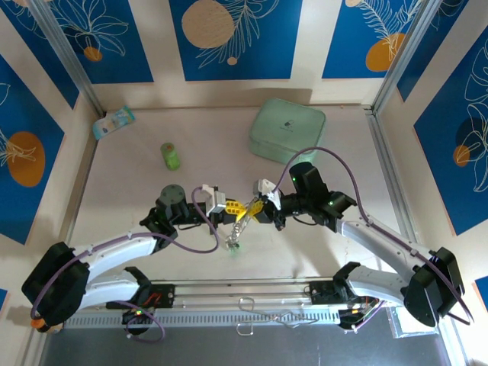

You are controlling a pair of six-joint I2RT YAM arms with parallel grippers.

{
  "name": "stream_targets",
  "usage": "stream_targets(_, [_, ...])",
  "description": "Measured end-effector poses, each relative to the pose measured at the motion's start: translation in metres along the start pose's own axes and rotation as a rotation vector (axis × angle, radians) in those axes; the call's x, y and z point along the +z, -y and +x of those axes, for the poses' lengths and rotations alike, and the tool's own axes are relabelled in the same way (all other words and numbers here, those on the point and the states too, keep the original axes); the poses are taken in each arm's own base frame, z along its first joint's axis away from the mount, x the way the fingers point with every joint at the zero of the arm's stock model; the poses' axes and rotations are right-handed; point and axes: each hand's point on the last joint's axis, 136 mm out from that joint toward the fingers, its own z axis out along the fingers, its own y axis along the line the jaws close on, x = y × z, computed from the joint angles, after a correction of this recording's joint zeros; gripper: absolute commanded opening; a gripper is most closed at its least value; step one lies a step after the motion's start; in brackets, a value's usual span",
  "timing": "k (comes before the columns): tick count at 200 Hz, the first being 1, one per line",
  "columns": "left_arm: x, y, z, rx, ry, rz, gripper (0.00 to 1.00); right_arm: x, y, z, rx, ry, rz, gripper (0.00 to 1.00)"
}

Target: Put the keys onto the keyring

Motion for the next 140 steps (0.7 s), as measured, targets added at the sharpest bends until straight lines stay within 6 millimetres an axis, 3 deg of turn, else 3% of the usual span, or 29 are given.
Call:
stream_targets(11, [0.0,0.0,-0.001,0.001,0.005,0.0,0.0,0.0,0.0,-0.001,-0.001,0.007,0.0,0.2])
stream_targets(29, [0.0,0.0,-0.007,0.017,0.025,-0.001,0.0,-0.001,-0.001,-0.001,0.001,0.02,0.008,0.24])
stream_targets(140, [0.002,-0.002,-0.015,0.029,0.067,-0.002,0.0,-0.01,-0.005,-0.023,-0.059,0.128,0.029,0.22])
